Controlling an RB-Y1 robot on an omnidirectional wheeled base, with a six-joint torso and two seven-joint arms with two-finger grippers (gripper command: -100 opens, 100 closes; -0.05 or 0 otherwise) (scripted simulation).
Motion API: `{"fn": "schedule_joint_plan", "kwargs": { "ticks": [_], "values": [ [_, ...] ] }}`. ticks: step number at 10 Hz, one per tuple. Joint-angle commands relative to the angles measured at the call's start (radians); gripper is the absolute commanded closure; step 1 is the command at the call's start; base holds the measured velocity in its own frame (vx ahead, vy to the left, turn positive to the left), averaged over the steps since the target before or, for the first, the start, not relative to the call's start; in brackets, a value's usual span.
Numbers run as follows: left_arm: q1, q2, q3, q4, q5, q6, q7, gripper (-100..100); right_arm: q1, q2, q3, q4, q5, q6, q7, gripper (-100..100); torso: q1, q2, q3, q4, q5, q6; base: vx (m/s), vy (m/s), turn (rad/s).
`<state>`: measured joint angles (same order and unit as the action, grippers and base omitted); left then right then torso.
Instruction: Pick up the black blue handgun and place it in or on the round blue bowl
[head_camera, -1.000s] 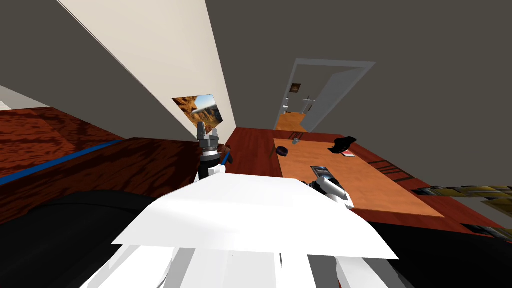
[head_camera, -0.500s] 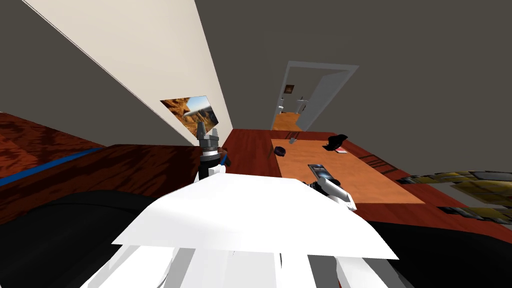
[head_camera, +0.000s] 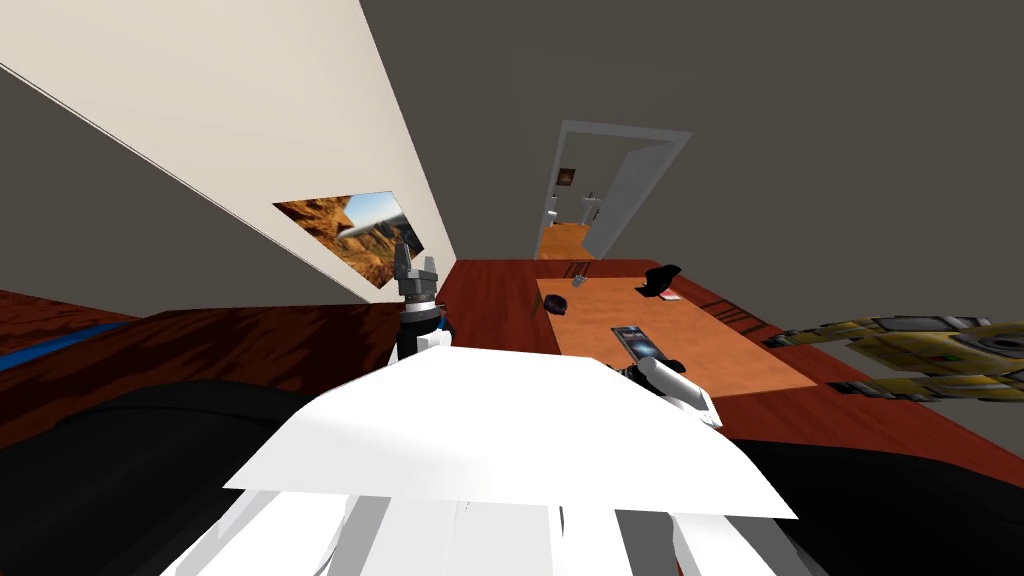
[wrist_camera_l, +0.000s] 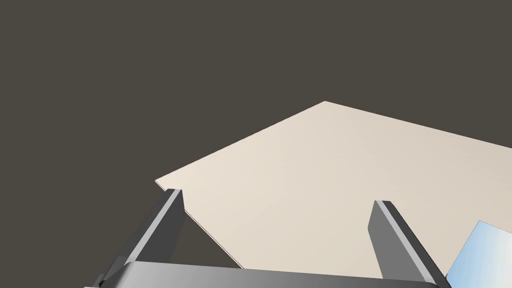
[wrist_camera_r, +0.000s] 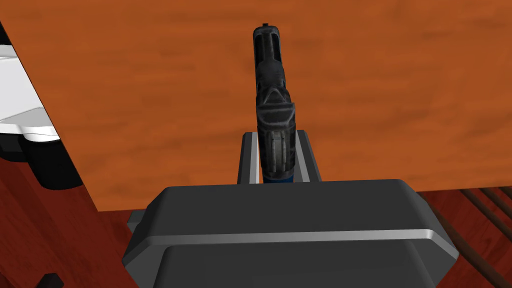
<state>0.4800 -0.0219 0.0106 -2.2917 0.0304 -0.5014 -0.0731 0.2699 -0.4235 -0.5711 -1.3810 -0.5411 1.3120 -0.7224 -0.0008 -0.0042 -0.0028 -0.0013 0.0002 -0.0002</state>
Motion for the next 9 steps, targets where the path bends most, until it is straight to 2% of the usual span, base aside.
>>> {"fn": "schedule_joint_plan", "kwargs": {
  "ticks": [1,2,3,4,9],
  "values": [
    [0.000,0.000,0.000,0.000,0.000,0.000,0.000,0,0.022,0.003,0.004,-0.038,-0.010,0.017,0.015,100,0.000,0.000,0.000,0.000,0.000,0.000,0.086,0.015,-0.135],
    [0.000,0.000,0.000,0.000,0.000,0.000,0.000,0,0.012,0.002,0.002,-0.020,-0.006,0.008,0.009,100,0.000,0.000,0.000,0.000,0.000,0.000,0.038,0.007,-0.026],
    [0.000,0.000,0.000,0.000,0.000,0.000,0.000,0,0.014,0.002,0.003,-0.023,-0.007,0.010,0.011,0,-0.001,0.002,0.001,0.001,0.000,-0.001,0.006,0.002,0.006],
    [0.000,0.000,0.000,0.000,0.000,0.000,0.000,0,0.017,-0.007,-0.008,-0.055,-0.016,0.044,-0.011,100,-0.002,0.004,0.002,0.001,0.000,-0.001,0.091,0.027,0.043],
    [0.000,0.000,0.000,0.000,0.000,0.000,0.000,0,0.026,-0.028,-0.034,-0.137,-0.042,0.132,-0.067,100,0.004,-0.005,-0.003,0.000,0.001,-0.002,0.139,0.059,0.050]
  ]
}}
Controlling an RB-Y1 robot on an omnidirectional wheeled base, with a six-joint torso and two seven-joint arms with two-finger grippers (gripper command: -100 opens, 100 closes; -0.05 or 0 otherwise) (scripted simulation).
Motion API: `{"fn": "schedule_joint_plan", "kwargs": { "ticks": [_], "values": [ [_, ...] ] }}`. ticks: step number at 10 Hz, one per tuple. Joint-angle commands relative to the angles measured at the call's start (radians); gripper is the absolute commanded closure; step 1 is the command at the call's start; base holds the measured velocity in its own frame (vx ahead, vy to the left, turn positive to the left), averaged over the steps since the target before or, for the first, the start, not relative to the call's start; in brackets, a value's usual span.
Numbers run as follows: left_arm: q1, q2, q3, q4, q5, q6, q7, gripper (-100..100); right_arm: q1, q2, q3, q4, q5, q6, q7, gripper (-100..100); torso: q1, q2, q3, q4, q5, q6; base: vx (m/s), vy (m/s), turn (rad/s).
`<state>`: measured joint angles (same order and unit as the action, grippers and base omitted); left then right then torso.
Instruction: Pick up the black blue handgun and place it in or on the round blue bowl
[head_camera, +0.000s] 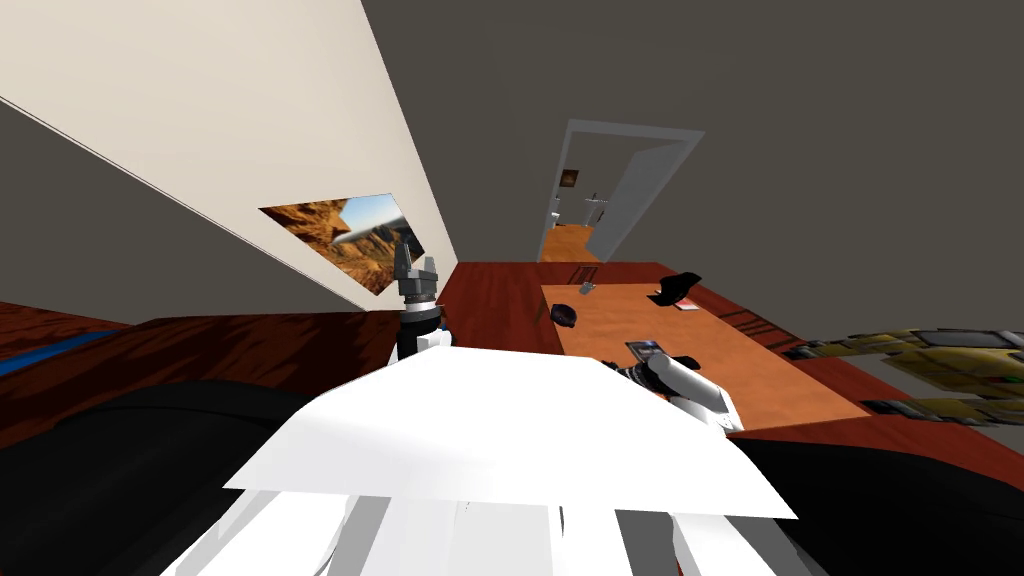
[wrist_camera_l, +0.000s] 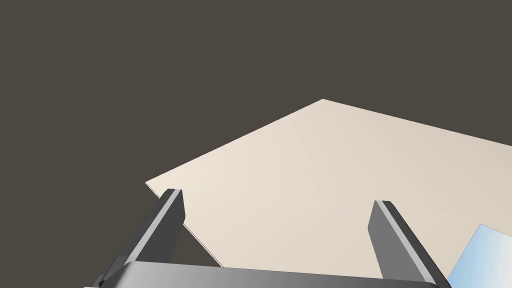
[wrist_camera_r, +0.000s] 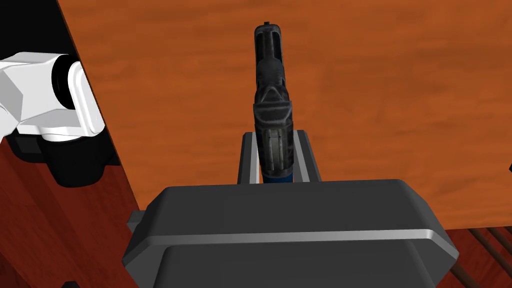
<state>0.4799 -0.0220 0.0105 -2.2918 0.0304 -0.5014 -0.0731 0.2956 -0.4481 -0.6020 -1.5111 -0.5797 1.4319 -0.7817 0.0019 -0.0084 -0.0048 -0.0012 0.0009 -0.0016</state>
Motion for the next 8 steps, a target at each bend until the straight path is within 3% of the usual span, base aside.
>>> {"fn": "schedule_joint_plan", "kwargs": {
  "ticks": [1,8],
  "values": [
    [0.000,0.000,0.000,0.000,0.000,0.000,0.000,0,0.003,-0.011,-0.012,-0.034,-0.012,0.042,-0.026,100,0.000,0.000,0.000,0.000,0.000,0.000,0.130,0.059,0.047],
    [0.000,0.000,0.000,0.000,0.000,0.000,0.000,0,0.017,-0.043,-0.053,-0.163,-0.051,0.184,-0.116,100,0.002,-0.002,-0.001,0.000,0.000,-0.001,0.147,0.065,0.053]
  ]
}}
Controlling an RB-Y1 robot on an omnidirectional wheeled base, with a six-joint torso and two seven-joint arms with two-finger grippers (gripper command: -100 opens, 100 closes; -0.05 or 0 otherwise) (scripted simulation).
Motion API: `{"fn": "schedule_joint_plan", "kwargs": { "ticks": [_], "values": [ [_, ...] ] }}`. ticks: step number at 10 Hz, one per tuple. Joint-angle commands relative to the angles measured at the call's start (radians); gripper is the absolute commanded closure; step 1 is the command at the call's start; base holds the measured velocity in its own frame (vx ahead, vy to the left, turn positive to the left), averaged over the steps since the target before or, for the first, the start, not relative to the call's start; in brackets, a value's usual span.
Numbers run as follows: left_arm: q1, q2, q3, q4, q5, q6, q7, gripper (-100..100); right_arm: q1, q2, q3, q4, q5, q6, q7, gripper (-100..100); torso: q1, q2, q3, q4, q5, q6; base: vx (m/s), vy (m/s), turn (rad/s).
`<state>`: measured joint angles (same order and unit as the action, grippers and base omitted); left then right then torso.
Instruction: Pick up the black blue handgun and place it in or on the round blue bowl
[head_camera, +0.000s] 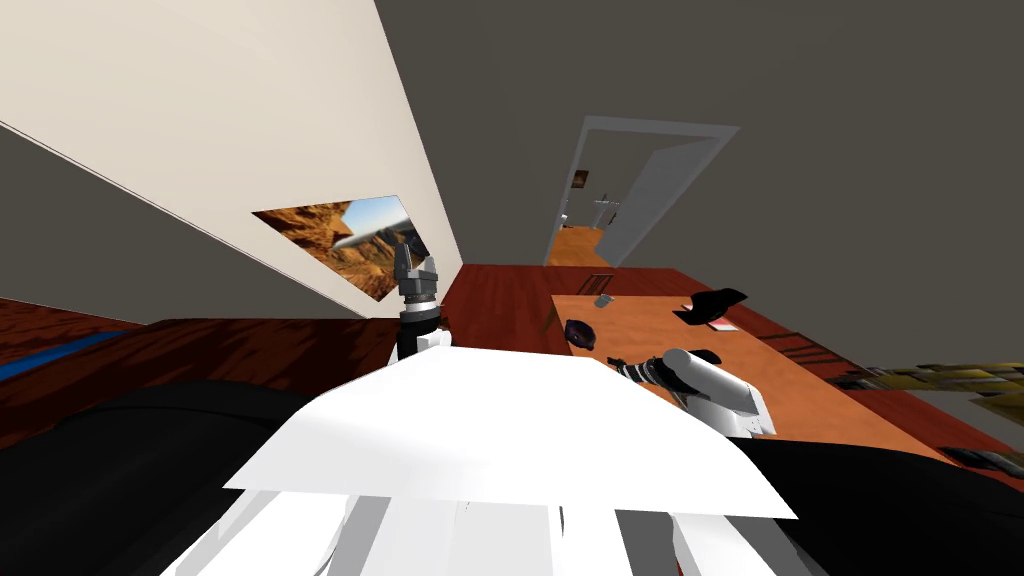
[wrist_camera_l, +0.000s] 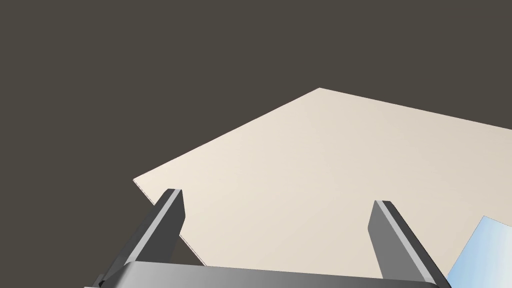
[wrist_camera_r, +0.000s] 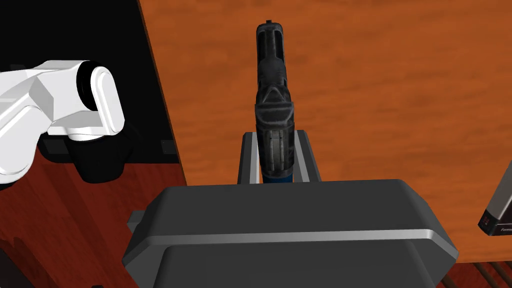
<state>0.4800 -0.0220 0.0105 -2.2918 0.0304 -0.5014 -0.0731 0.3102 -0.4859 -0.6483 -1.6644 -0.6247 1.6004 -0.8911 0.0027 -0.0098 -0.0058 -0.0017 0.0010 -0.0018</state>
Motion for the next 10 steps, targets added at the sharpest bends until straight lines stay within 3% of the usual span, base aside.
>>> {"fn": "schedule_joint_plan", "kwargs": {
  "ticks": [1,10],
  "values": [
    [0.000,0.000,0.000,0.000,0.000,0.000,0.000,0,0.005,-0.011,-0.013,-0.031,-0.013,0.038,-0.022,100,0.000,0.000,0.000,0.000,0.000,0.000,0.165,0.040,0.058],
    [0.000,0.000,0.000,0.000,0.000,0.000,0.000,0,0.021,-0.052,-0.063,-0.192,-0.061,0.211,-0.135,100,0.001,0.001,0.000,0.000,0.001,0.000,0.147,0.051,0.052]
  ]
}}
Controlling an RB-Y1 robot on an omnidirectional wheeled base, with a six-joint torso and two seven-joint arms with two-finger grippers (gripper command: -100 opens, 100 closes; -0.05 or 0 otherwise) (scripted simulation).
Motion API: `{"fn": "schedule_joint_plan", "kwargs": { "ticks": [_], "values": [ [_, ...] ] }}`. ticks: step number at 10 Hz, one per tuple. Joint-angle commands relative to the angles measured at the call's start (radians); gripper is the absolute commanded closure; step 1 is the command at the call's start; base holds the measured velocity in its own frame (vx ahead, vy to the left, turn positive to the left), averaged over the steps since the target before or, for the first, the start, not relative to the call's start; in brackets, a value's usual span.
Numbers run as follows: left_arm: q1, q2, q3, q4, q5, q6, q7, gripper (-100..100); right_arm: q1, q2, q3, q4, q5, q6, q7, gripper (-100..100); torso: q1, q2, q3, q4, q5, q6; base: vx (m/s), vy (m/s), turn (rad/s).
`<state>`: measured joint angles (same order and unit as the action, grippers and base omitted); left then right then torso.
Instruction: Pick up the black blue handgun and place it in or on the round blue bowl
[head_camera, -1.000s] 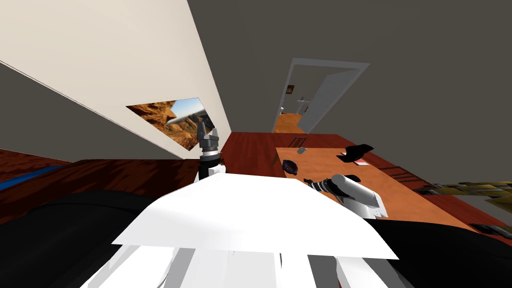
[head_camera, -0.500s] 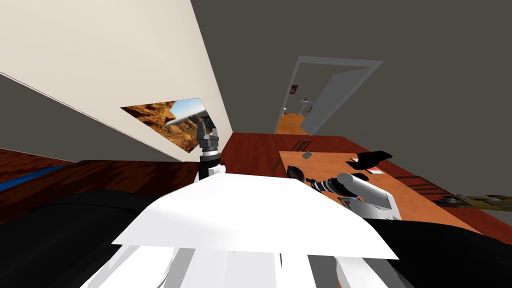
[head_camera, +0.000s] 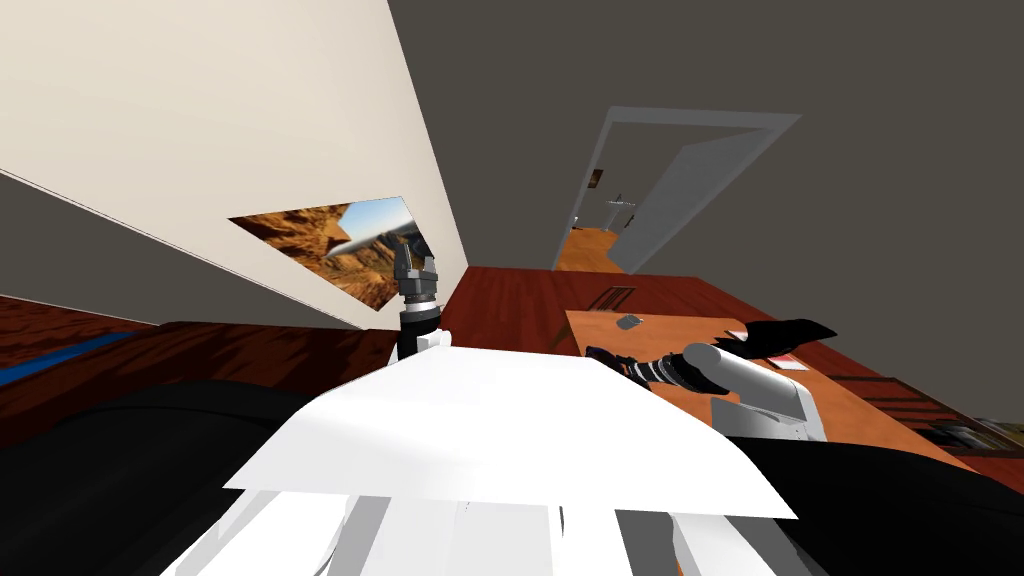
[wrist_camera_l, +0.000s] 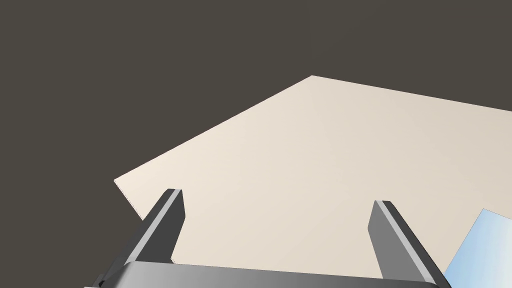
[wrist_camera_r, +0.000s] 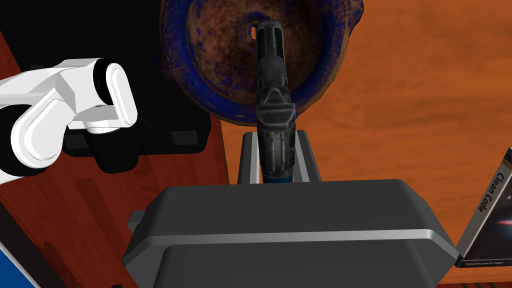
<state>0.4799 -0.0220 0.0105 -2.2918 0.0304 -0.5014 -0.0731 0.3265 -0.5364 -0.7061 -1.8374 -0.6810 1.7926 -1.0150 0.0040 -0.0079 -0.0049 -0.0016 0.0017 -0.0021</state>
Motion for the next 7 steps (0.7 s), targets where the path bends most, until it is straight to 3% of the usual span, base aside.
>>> {"fn": "schedule_joint_plan", "kwargs": {
  "ticks": [1,2,3,7],
  "values": [
    [0.000,0.000,0.000,0.000,0.000,0.000,0.000,0,0.006,-0.005,-0.010,-0.032,-0.009,0.035,-0.021,100,0.000,0.000,0.000,0.000,0.000,0.000,0.117,0.030,0.050],
    [0.000,0.000,0.000,0.000,0.000,0.000,0.000,0,0.003,-0.004,-0.006,-0.019,-0.006,0.020,-0.012,100,-0.001,0.001,0.001,0.000,0.000,0.000,0.050,0.008,0.014],
    [0.000,0.000,0.000,0.000,0.000,0.000,0.000,0,0.002,-0.004,-0.007,-0.022,-0.007,0.024,-0.015,-100,-0.003,0.005,0.003,0.001,-0.001,0.001,0.011,0.003,0.002],
    [0.000,0.000,0.000,0.000,0.000,0.000,0.000,0,0.002,-0.004,-0.007,-0.021,-0.007,0.023,-0.014,-100,-0.004,0.010,0.006,0.002,-0.001,0.002,0.001,0.000,0.000]
  ]
}}
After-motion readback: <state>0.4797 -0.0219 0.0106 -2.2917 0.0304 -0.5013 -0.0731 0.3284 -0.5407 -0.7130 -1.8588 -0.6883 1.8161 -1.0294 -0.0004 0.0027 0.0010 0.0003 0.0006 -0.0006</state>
